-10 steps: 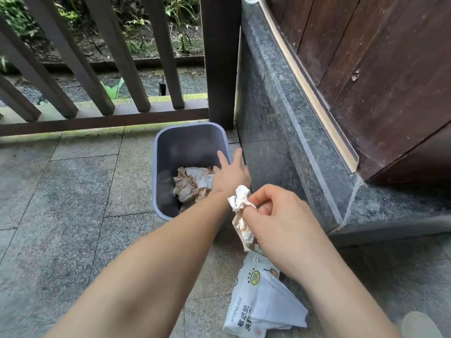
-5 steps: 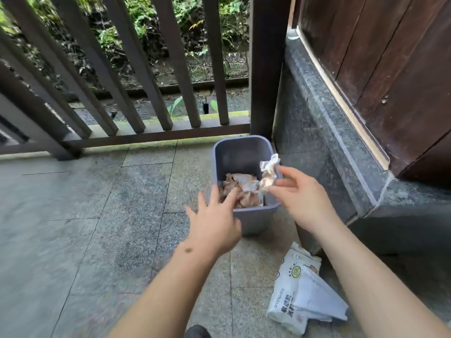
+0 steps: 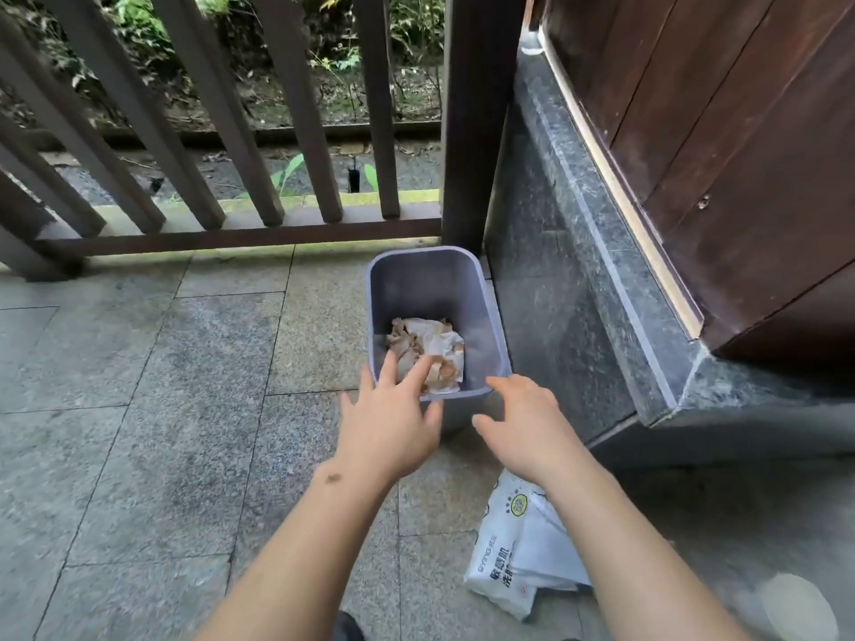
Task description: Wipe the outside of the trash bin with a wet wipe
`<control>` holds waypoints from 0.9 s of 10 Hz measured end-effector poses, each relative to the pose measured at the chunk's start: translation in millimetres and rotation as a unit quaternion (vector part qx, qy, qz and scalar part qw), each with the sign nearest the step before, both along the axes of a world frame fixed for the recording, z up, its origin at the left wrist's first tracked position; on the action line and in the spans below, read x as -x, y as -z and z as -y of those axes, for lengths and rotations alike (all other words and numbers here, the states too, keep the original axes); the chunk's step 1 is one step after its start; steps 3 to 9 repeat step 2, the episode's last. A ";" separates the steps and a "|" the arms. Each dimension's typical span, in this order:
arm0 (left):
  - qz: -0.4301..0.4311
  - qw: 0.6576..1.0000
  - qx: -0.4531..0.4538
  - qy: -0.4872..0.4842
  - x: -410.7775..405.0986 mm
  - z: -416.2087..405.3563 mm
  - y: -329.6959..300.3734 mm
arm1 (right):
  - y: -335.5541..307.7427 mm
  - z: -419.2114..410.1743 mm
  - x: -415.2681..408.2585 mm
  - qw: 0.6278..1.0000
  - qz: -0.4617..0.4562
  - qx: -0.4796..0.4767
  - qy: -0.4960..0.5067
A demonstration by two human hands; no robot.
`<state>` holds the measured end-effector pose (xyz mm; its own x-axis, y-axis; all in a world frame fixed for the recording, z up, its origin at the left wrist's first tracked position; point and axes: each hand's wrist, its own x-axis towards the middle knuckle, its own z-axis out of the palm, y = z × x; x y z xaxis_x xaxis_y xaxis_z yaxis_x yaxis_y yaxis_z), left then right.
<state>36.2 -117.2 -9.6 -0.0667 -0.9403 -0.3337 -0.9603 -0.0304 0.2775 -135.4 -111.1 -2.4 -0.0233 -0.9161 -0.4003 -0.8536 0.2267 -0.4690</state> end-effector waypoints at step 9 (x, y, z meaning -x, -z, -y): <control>0.008 0.998 -0.066 -0.016 4.5 11.9 -3.5 | -5.1 26.7 -28.9 0.998 -0.037 -0.027 -0.039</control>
